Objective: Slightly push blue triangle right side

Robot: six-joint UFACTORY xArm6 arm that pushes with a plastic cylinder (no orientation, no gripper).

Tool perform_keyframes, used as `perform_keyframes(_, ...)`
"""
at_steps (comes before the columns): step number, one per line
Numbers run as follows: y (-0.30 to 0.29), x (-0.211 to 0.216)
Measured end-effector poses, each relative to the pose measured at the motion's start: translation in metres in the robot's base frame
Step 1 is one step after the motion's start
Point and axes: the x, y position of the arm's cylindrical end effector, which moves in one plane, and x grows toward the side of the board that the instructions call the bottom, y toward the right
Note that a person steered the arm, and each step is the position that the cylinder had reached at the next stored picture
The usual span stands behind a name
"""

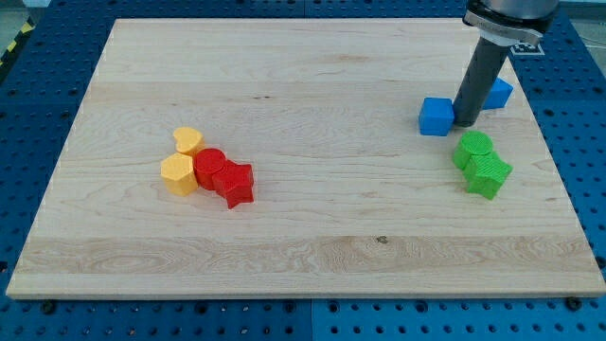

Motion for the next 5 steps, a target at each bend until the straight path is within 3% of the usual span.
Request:
perform_keyframes(2,0.010,-0.057)
perform_keyframes(5,0.043,-0.053)
